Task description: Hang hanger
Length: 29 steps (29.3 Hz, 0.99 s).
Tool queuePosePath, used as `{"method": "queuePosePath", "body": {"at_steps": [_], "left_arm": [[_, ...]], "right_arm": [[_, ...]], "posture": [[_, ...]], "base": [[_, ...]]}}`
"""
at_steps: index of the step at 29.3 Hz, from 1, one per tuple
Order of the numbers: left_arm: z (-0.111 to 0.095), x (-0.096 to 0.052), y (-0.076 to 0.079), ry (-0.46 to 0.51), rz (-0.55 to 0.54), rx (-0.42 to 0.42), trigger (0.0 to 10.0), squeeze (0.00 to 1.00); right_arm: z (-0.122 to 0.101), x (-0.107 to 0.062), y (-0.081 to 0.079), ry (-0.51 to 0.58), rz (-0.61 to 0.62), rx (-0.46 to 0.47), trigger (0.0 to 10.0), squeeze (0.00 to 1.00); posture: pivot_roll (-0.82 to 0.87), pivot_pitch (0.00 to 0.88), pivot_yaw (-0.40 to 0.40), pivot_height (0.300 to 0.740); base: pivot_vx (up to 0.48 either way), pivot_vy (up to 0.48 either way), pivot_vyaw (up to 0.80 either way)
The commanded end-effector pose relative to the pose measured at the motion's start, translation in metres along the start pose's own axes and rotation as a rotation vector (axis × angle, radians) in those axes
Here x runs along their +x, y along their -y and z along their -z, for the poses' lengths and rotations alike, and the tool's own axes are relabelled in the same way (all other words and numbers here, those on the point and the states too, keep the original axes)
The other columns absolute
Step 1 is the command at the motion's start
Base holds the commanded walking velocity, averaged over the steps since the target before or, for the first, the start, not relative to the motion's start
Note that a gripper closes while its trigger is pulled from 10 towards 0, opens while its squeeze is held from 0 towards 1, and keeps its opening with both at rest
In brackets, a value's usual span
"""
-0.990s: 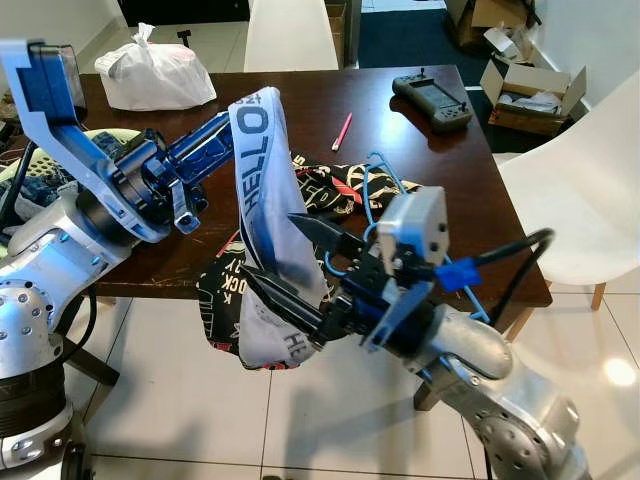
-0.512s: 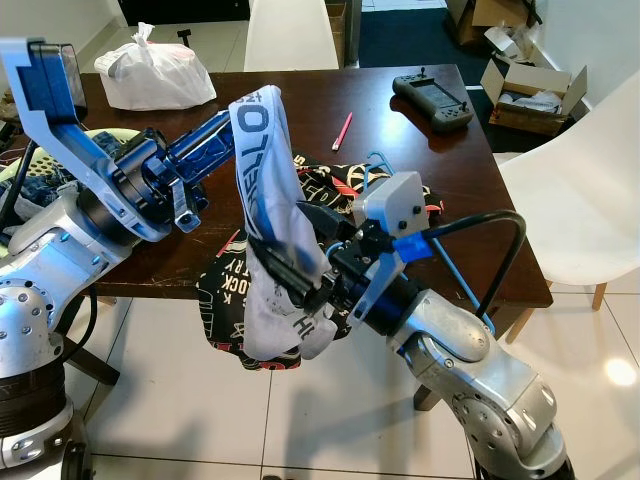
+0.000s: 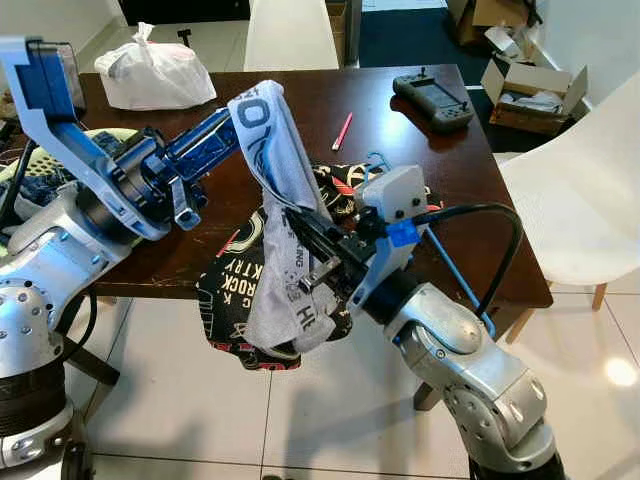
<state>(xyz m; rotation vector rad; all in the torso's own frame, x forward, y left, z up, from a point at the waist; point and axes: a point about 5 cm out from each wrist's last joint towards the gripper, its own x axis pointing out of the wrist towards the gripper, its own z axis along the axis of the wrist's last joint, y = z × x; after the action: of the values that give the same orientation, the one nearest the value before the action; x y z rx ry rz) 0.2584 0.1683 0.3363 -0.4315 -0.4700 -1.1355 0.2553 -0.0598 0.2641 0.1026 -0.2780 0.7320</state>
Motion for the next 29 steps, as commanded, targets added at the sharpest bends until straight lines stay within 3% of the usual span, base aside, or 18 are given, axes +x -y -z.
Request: {"method": "queuePosePath", "body": {"at_steps": [1,8,12,15,22,26,28,29], "left_arm": [[-0.002,-0.002,-0.002,-0.009,-0.024,0.031,10.0,0.00],[0.019,-0.013,-0.010,-0.139,-0.118,0.079,10.0,0.00],[0.025,-0.017,-0.012,-0.169,-0.149,0.088,10.0,0.00],[0.030,-0.021,-0.014,-0.195,-0.182,0.103,10.0,0.00],[0.029,-0.026,-0.017,-0.227,-0.206,0.148,10.0,0.00],[0.030,-0.028,-0.012,-0.294,-0.141,0.170,10.0,0.00],[0.034,-0.031,0.001,-0.366,-0.022,0.155,10.0,0.00],[0.034,-0.031,0.001,-0.366,-0.022,0.155,10.0,0.00]], "right_arm": [[-0.008,-0.001,0.001,0.062,-0.011,0.041,0.0,0.00],[-0.037,-0.008,0.002,0.275,-0.069,0.203,0.0,0.00],[-0.042,-0.011,-0.002,0.307,-0.113,0.230,0.0,0.00],[-0.041,-0.015,-0.006,0.300,-0.169,0.231,0.0,0.00],[-0.029,-0.028,-0.009,0.183,-0.288,0.136,0.0,0.00],[-0.026,-0.030,-0.009,0.147,-0.313,0.110,0.0,0.00],[-0.026,-0.028,-0.006,0.143,-0.291,0.103,0.0,0.00],[-0.026,-0.028,-0.006,0.143,-0.291,0.103,0.0,0.00]], "posture": [[0.10,0.206,0.108,0.740],[0.10,0.206,0.110,0.740],[0.10,0.206,0.110,0.740],[0.10,0.205,0.110,0.740],[0.10,0.198,0.110,0.740],[0.09,0.197,0.109,0.740],[0.09,0.190,0.107,0.740],[0.09,0.190,0.107,0.740]], "base": [[0.000,0.000,0.00],[0.000,0.000,0.00],[0.000,0.000,0.00],[0.000,0.000,0.00],[0.000,0.000,0.00],[0.000,0.000,0.00],[0.000,0.000,0.00],[0.000,0.000,0.00]]}}
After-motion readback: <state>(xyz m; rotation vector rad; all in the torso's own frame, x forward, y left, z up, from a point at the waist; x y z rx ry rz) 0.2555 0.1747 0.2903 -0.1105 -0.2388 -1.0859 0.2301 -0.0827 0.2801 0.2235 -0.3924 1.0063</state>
